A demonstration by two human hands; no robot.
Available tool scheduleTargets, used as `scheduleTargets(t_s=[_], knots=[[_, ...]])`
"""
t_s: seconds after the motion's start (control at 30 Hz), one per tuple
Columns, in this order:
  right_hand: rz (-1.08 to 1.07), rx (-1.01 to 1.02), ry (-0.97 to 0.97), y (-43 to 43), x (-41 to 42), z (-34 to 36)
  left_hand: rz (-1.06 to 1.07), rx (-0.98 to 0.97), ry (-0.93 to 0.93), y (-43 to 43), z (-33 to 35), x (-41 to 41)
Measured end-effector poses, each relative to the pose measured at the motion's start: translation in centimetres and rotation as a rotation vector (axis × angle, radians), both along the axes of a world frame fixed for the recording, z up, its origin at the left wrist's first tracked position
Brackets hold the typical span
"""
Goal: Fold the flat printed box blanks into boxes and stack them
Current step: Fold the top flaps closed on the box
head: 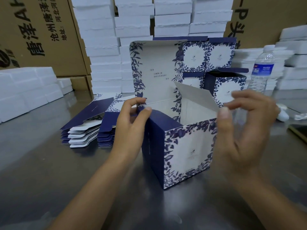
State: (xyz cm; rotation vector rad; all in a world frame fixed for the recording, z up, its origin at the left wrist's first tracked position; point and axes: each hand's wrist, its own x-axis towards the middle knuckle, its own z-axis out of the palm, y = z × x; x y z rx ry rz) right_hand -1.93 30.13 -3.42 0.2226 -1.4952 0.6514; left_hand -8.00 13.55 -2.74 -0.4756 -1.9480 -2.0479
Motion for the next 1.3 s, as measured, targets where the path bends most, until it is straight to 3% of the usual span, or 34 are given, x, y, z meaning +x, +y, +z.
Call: scheduleTargets(t_s=[0.07,0.17,0.3,0.43,0.6,0.93,1.3], knots=[[0.065,-0.206,-0.059,0.6,-0.3,0.2,-0.013,0.041,-0.035,-0.1,0.2,0.0],[0.229,-0.508,-0.333,1.3,-1.0,0.2,-0.023,0.059,-0.052,-0.2,0.3,0.2],[0.564,-0.68,-0.678,1.2,-1.5,-0.5,-0.054,0.083,-0.07,-0.1,0.3,-0.1],[0.721,-0.555,-0.79,1.6,-0.8,0.1,-0.065,0.137,-0.128,-0.4,0.3,-0.1],[0.687,-0.304,-0.876,1.9,0.0,1.7,-0.086,0.178,-0.164,-0.6,0.5,-0.1],[0.54,-0.21,-1.067,2.1,-0.4,3.2,-0.174,0.139,-0.03,-0.4,1.0,0.2],[0.389,-0.298,-1.278,1.7,-0.9,6.1,-0.255,0.171,-0.124,-0.8,0.9,-0.1]])
